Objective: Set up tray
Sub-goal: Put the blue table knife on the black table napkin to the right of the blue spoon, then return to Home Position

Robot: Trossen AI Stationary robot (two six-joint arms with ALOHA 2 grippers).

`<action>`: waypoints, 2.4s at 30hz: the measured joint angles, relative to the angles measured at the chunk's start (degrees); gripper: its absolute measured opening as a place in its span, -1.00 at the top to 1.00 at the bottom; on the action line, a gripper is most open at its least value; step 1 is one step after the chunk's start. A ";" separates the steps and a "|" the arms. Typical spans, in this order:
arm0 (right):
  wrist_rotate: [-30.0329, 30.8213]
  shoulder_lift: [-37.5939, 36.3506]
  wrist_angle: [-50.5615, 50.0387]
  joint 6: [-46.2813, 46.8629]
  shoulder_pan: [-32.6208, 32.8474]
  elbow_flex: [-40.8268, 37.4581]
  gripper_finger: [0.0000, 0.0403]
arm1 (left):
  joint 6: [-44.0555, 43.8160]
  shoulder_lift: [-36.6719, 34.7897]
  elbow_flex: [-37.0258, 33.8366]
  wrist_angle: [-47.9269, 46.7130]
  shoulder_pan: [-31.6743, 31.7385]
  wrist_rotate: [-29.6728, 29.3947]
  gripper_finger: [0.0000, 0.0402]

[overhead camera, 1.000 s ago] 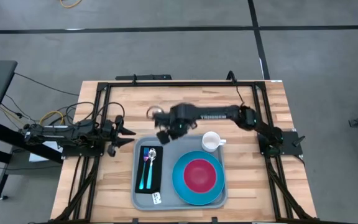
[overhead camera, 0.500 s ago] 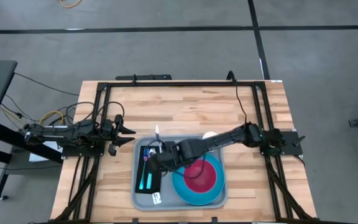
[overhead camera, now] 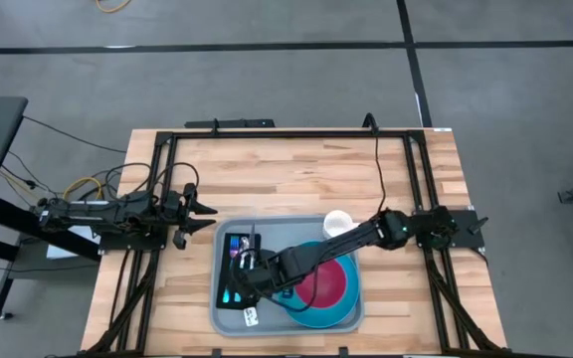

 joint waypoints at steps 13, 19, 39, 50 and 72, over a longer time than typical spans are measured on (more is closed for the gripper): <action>-1.25 0.40 0.56 2.34 -0.53 0.15 0.82 | -0.03 -0.02 0.00 -0.03 0.00 -0.09 0.39; -2.76 0.40 0.04 2.59 -0.52 0.15 0.82 | 0.04 -0.02 -0.01 -0.05 0.00 -0.11 0.39; -11.71 0.39 -0.29 1.96 -2.74 0.15 0.79 | 0.06 -0.02 -0.01 -0.07 0.00 -0.11 0.39; -11.59 0.35 2.57 0.07 -3.96 0.15 0.64 | 0.16 -0.02 -0.01 -0.07 0.00 -0.11 0.39; -4.35 0.35 1.34 1.22 -3.02 0.15 0.73 | 0.12 -0.02 0.01 -0.07 0.00 -0.11 0.39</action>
